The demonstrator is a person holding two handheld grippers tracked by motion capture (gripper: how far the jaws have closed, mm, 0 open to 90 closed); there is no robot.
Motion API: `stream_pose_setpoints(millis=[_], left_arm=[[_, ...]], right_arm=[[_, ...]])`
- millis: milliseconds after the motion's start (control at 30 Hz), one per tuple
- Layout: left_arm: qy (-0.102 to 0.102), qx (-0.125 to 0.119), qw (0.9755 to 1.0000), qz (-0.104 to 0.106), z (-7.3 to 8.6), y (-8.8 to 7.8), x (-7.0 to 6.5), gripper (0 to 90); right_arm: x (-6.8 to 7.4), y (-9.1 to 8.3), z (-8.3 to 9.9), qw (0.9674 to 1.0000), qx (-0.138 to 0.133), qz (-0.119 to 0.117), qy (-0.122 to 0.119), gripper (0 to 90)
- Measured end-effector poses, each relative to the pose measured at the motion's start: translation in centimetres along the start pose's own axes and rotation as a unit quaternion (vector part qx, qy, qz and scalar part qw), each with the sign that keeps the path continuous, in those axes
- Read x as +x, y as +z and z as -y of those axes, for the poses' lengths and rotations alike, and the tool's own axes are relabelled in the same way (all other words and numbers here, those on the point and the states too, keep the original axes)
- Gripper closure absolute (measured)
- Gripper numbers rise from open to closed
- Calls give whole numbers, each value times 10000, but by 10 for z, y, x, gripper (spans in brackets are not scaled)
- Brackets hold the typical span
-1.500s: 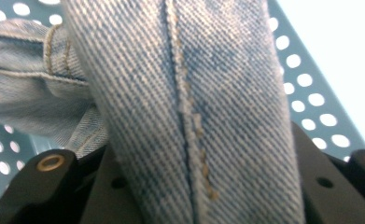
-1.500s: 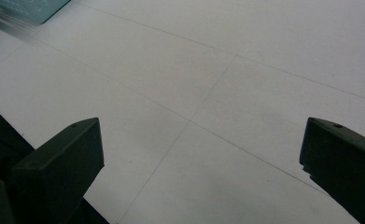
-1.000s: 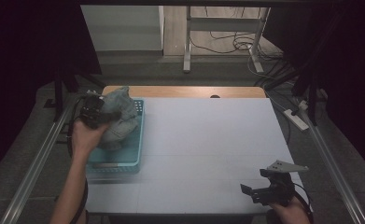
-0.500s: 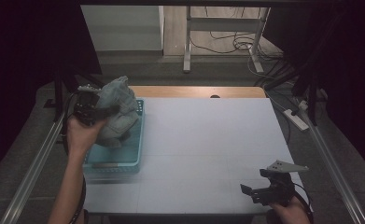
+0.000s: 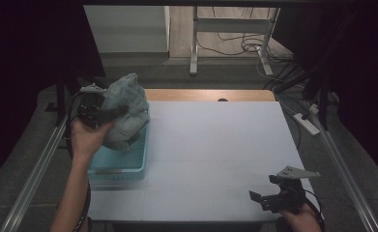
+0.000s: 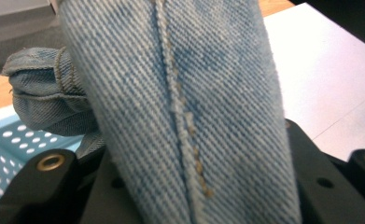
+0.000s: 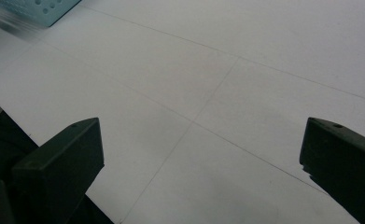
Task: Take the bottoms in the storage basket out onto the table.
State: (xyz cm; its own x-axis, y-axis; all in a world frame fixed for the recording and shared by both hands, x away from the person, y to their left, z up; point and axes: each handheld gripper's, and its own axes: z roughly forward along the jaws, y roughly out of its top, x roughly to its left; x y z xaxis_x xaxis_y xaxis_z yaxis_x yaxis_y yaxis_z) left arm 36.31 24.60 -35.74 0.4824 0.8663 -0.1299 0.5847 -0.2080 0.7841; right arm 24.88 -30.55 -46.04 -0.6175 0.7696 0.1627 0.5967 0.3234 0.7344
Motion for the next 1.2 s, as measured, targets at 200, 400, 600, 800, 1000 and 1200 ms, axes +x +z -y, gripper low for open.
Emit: stream_pose_setpoints(millis=[200,400,600,800,1000,1200], left_arm=[[130,-114,9998,107,-6,-5,-10,668],[252,-213,9990,303,-12,-6,-22,667],[484,-193,9980,363,-18,-1,-36,667],[569,-169,9971,466,-21,5,-43,668],[731,-111,9955,586,-25,15,-55,667],[894,-88,9933,731,-28,28,-69,667]], right_arm=[[0,0,0,10000,11,-5,-3,0],[0,0,0,10000,21,-7,3,0],[0,0,0,10000,18,-16,0,0],[-1,0,0,10000,20,-31,25,0],[0,0,0,10000,29,-42,10,0],[-1,1,0,10000,54,-61,19,0]])
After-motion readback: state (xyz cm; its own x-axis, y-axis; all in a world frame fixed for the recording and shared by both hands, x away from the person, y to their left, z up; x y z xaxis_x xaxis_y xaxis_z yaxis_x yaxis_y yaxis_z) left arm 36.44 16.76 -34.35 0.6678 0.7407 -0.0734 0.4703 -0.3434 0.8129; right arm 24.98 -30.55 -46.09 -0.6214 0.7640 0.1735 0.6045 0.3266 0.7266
